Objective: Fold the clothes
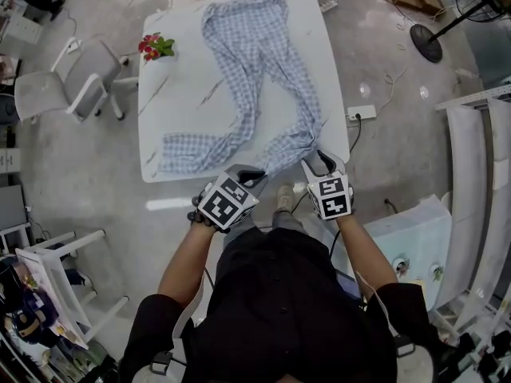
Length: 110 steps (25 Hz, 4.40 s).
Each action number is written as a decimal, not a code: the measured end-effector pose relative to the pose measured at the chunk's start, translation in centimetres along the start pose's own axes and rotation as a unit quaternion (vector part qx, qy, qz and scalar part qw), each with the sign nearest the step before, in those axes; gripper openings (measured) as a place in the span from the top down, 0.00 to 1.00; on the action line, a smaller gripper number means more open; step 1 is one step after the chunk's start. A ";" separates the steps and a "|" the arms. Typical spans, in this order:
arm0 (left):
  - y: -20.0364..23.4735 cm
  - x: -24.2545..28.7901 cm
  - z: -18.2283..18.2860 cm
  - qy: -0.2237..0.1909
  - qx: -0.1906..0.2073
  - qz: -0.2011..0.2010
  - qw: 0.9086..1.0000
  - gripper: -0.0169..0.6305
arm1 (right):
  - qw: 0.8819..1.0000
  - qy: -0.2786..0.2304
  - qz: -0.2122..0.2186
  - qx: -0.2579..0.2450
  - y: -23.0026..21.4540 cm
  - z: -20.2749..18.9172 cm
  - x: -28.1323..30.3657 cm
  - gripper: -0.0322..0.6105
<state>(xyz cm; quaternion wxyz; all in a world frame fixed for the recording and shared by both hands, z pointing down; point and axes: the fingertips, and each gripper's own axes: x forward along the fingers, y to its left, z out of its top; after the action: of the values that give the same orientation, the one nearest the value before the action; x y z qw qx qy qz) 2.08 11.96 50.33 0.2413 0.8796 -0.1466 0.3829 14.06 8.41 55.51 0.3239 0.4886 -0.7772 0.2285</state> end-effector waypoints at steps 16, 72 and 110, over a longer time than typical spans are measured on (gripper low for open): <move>-7.3 -3.8 2.9 -0.071 0.007 0.000 0.997 0.92 | 0.998 -0.004 0.069 0.007 6.3 -1.7 -2.5 0.65; -16.0 -1.8 -6.0 -0.125 -0.157 -0.007 0.980 0.92 | 0.983 -0.051 -0.131 -0.120 8.5 -9.1 -18.7 0.93; -13.5 1.0 -8.2 -0.074 -0.155 0.079 0.982 0.96 | 0.990 0.033 -0.049 -0.125 5.9 -13.8 -15.6 0.68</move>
<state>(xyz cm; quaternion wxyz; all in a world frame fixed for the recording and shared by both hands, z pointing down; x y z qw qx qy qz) 3.77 27.61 51.71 0.3321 0.8433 -0.2904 0.3069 17.47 29.65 53.43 0.4185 0.4738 -0.7639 0.1293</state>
